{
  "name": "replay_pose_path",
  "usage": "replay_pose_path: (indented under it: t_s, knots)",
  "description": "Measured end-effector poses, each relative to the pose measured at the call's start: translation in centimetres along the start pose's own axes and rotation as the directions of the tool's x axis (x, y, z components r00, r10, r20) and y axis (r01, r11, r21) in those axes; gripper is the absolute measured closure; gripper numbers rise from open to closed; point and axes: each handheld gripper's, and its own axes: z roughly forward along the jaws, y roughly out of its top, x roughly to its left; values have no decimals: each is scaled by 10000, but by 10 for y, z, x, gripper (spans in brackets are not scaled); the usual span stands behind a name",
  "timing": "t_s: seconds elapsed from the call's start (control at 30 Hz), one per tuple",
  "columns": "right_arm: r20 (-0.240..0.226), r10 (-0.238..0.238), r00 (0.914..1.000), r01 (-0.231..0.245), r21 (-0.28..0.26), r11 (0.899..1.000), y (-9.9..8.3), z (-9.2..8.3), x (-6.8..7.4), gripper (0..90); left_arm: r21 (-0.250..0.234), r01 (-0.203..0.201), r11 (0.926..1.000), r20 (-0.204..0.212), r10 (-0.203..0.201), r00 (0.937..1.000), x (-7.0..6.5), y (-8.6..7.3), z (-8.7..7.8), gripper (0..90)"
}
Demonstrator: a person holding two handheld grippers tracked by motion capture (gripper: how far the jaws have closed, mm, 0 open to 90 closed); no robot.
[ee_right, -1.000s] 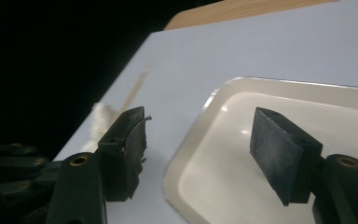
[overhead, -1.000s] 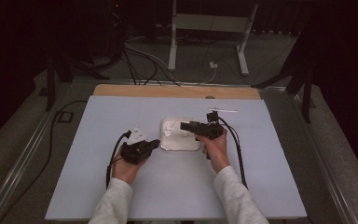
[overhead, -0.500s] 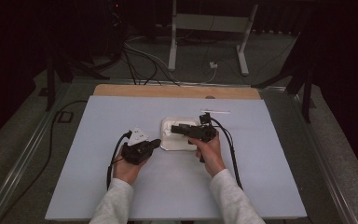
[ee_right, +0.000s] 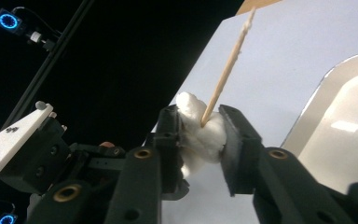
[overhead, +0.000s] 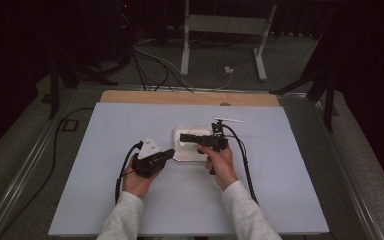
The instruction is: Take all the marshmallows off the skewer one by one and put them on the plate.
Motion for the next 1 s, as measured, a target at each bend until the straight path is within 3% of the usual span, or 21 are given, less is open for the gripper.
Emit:
replay_pose_path:
  t_s: [0.33, 0.43, 0.6, 0.7, 0.77, 0.83, 0.93, 1.0]
  knots:
    - [252, 235, 9994, -223, -480, 9986, 4, -12, 2, 791, 288, -469, 9985, -303, 477, 9984, -1, -1, -1, 900]
    - [343, 345, 9988, -309, -999, 9945, 9, -22, 1, 793, 238, -417, 9988, -237, 422, 9988, 1, -2, -3, 900]
    - [693, 67, 9976, 17, -1206, 9927, 12, -30, 3, 793, 221, -622, 9978, -48, 623, 9980, -3, -1, -1, 900]
    - [816, 149, 9965, -25, -1499, 9887, 13, -34, 1, 797, 475, -809, 9956, -197, 819, 9964, -1, -3, -2, 900]
    - [1018, 262, 9945, -39, -2133, 9770, 16, -44, -2, 806, 827, -747, 9938, -496, 790, 9956, 3, -8, -3, 900]
    - [960, 315, 9949, -48, -2663, 9639, 23, -60, -4, 806, 693, -235, 9973, -501, 270, 9984, 11, -12, -6, 900]
    - [1580, -255, 9871, 627, -2348, 9700, 29, -73, 0, 800, 421, 40, 9991, -579, -15, 9983, 16, -11, -9, 900]
    - [1622, -452, 9857, 799, -2147, 9734, 30, -73, 0, 794, 405, 12, 9992, -620, 13, 9981, 15, -10, -9, 900]
